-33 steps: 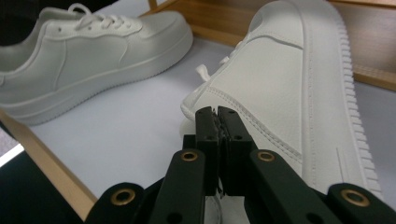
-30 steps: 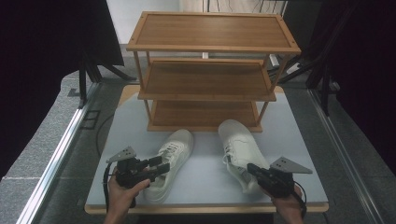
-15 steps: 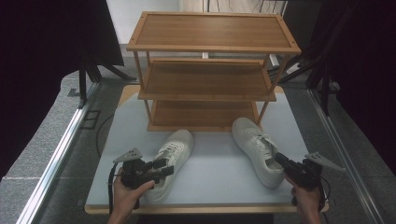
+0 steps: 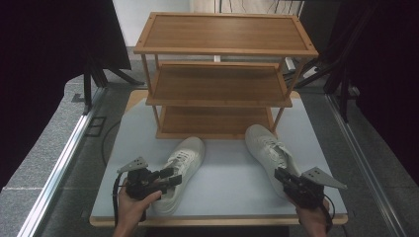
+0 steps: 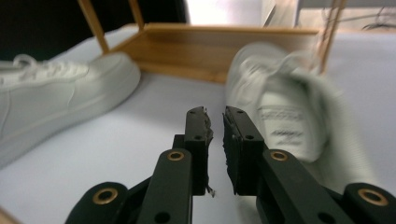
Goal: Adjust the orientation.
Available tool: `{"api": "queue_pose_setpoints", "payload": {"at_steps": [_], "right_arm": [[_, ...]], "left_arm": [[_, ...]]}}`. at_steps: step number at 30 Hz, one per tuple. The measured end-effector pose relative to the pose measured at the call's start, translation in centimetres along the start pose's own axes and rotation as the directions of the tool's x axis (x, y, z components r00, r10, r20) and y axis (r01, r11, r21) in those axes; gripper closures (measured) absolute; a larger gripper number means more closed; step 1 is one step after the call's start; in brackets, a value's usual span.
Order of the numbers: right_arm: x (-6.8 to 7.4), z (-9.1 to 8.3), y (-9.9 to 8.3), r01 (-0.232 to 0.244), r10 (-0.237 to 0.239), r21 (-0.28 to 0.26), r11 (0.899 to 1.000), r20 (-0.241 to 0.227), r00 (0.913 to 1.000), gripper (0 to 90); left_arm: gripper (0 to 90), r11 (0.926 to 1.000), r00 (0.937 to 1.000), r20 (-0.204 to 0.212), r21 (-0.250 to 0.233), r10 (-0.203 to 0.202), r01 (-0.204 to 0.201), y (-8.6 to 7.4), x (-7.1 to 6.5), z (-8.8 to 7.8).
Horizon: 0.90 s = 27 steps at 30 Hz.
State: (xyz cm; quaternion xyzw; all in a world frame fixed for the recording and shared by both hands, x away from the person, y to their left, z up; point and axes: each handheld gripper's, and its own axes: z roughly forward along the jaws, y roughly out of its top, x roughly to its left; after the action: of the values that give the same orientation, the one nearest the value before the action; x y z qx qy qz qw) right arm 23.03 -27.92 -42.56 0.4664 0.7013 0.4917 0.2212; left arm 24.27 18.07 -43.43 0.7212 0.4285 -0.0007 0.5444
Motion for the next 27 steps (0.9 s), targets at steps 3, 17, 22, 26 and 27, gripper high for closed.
{"api": "queue_pose_setpoints", "payload": {"at_steps": [3,17,22,26,27], "right_arm": [[-0.2,0.9,-0.9,-0.013,0.013,0.060,0.998,-0.011,0.9999,80.0],[-3.3,-0.1,-1.5,-0.047,0.048,0.079,0.996,-0.005,0.9988,89.9],[-4.8,-0.8,-1.7,-0.105,0.106,0.069,0.992,-0.011,0.9943,89.6],[-4.8,-0.7,-1.6,-0.110,0.112,0.065,0.992,-0.041,0.9928,81.5],[-4.6,-0.7,-1.6,-0.100,0.102,0.062,0.993,-0.040,0.9939,79.6]], "left_arm": [[44.8,1.0000,1.0000,-0.003,0.003,-0.002,0.002,-0.1,0.1,0.1],[44.8,0.9999,0.9999,-0.011,-0.010,-0.008,0.008,-0.1,0.4,-0.3],[44.8,0.9998,0.9998,-0.017,-0.014,-0.012,0.012,-0.1,0.5,-0.4],[44.8,0.9998,0.9997,-0.020,-0.017,-0.014,0.014,-0.1,0.6,-0.4],[44.8,0.9998,0.9997,-0.020,-0.018,-0.012,0.012,-0.1,0.5,-0.3]]}}
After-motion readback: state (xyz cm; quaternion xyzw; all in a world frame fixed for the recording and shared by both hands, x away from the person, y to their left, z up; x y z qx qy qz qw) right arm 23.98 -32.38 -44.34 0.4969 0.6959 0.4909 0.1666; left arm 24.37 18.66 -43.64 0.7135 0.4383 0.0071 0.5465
